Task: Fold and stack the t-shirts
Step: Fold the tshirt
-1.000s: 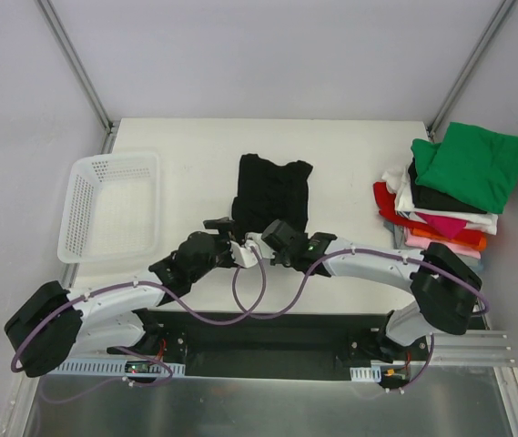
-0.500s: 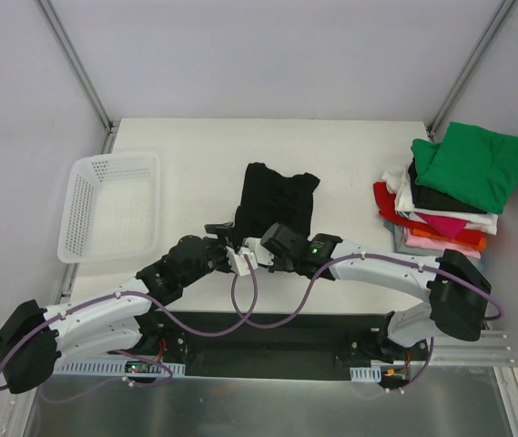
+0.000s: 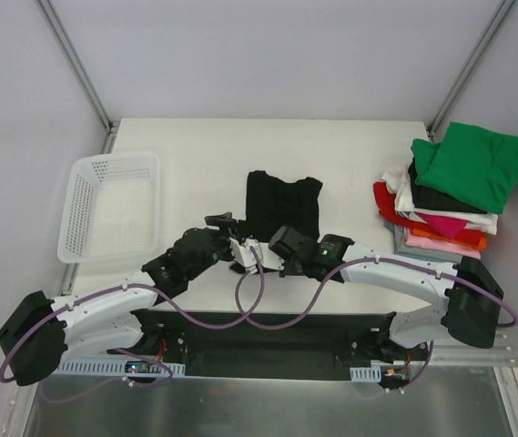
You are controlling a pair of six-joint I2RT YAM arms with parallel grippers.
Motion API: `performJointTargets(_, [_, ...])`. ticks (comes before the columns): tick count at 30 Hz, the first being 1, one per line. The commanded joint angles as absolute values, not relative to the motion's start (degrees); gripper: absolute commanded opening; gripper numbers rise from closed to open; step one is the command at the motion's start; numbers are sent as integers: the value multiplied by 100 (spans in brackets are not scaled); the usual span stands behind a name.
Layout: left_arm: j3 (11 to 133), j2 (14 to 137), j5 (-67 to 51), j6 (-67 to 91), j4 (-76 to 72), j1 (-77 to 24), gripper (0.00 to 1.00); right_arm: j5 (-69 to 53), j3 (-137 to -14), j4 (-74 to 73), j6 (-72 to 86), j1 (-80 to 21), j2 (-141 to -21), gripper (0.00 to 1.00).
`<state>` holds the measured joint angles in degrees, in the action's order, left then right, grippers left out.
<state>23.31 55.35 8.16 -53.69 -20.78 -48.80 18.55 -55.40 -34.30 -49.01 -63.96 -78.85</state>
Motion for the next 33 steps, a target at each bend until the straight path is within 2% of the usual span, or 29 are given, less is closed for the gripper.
performJointTargets(1, [2680, 5906, 1468, -5809, -2399, -4834, 63, 1925, -5722, -3384, -5019, -6495, -7471, 1])
performJointTargets(12, [3005, 6319, 1556, -5748, -2522, -4773, 64, 2004, -5616, -3331, -4975, -6434, -7611, 1])
performJointTargets(19, [3725, 6714, 1179, -5292, -2462, -3675, 63, 1942, -5783, -3243, -5045, -6232, -7848, 1])
performJointTargets(27, [4753, 7390, 134, -4589, -1943, -2147, 63, 1820, -6073, -3331, -5045, -5872, -7971, 1])
performJointTargets(33, [5185, 7830, -290, -4377, -1512, -1688, 64, 1468, -6556, -3630, -5027, -5486, -8305, 1])
